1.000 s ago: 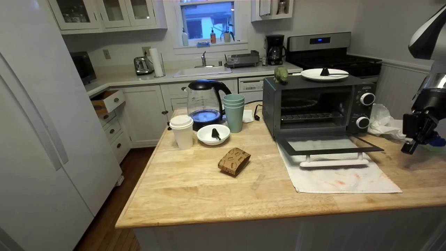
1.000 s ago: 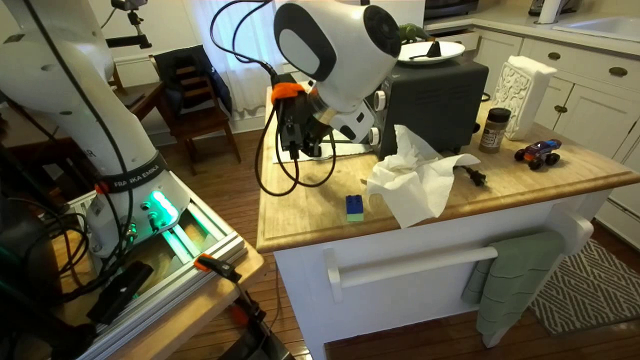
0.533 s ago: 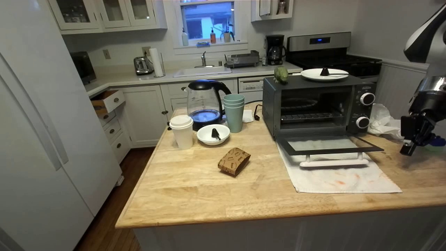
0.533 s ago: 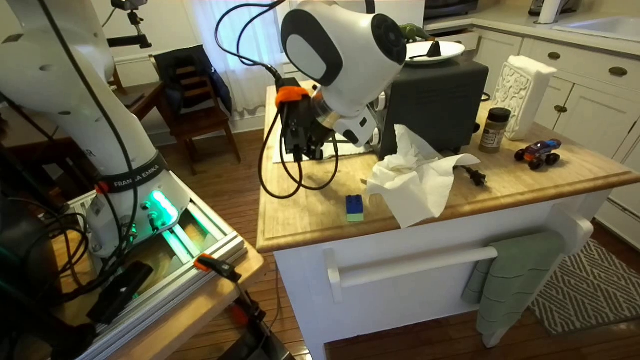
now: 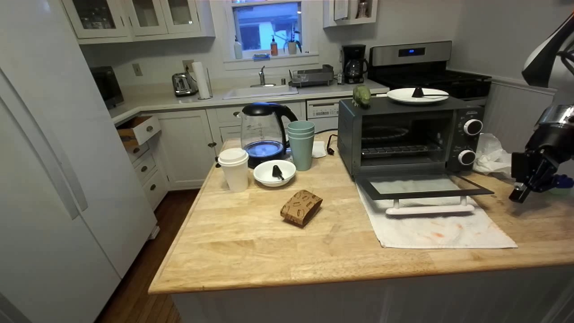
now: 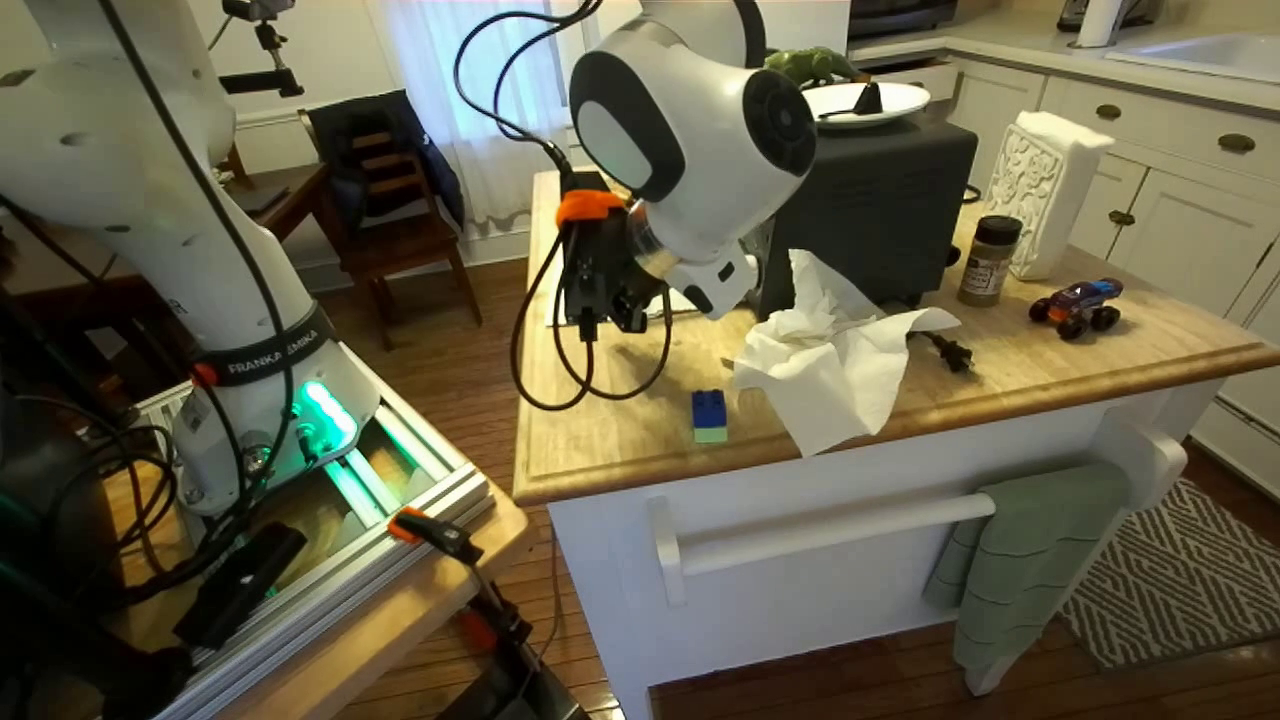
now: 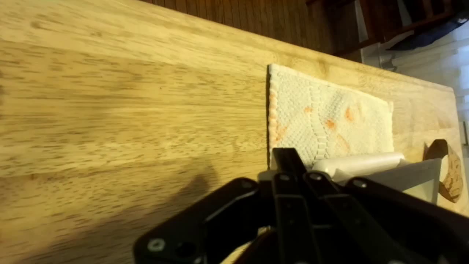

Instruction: Close the mini oven

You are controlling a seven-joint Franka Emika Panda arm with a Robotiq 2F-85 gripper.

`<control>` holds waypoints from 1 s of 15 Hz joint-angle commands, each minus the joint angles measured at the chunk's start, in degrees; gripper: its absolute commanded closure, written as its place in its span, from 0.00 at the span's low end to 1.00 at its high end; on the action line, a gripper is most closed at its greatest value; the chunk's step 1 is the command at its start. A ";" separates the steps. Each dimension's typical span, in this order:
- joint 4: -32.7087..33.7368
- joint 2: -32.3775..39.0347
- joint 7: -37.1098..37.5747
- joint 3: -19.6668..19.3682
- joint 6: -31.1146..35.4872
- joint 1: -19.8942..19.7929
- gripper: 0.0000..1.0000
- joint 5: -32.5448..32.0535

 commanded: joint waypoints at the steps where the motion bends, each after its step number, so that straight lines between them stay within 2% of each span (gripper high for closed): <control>1: 2.49 3.64 0.74 1.69 -1.63 -2.36 1.00 4.18; 15: 8.03 10.50 0.48 2.45 -13.53 -7.00 1.00 15.15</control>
